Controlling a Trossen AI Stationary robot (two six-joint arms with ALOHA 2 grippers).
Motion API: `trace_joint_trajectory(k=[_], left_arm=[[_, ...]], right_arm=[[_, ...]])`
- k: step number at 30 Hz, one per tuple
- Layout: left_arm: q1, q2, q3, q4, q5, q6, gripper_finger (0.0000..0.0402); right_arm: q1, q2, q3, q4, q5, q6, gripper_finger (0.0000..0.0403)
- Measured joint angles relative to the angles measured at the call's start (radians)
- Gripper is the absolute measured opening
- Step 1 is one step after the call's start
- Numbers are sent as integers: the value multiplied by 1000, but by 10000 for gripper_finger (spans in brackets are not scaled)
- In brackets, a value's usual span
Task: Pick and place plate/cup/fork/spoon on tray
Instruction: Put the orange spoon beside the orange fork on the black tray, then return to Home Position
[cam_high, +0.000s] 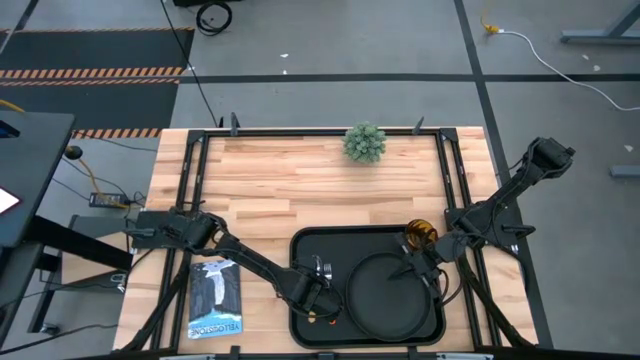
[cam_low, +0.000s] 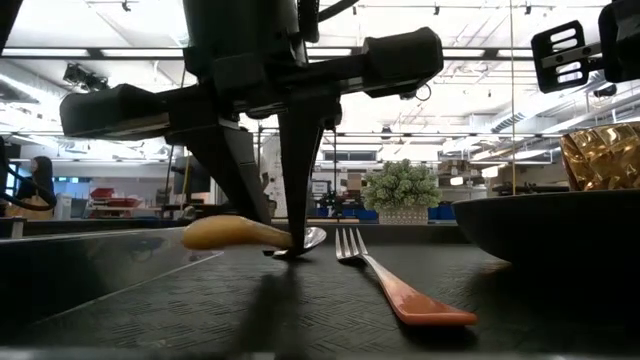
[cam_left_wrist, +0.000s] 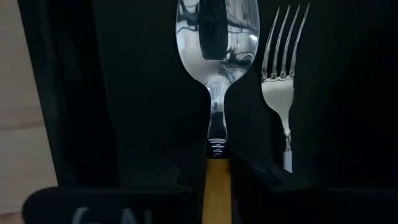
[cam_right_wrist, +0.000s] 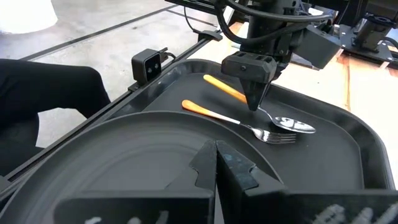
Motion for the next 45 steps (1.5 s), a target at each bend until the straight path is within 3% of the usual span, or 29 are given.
trace_joint_trajectory(k=[10,22,28,38,45], left_arm=[[0,0,0,3,1,6,121],[5,0,117,-163,-13,169,108],[28,0,251,-192,-204,542,103],[79,-2,355,-23,-622,1421,103],[131,-2,354,41,-663,1830,103]], right_arm=[[0,0,0,0,0,0,9],[-3,0,0,0,1,-14,9],[-38,0,0,18,2,-16,9],[-161,-29,4,165,9,-6,9],[-309,-94,39,107,52,-12,9]])
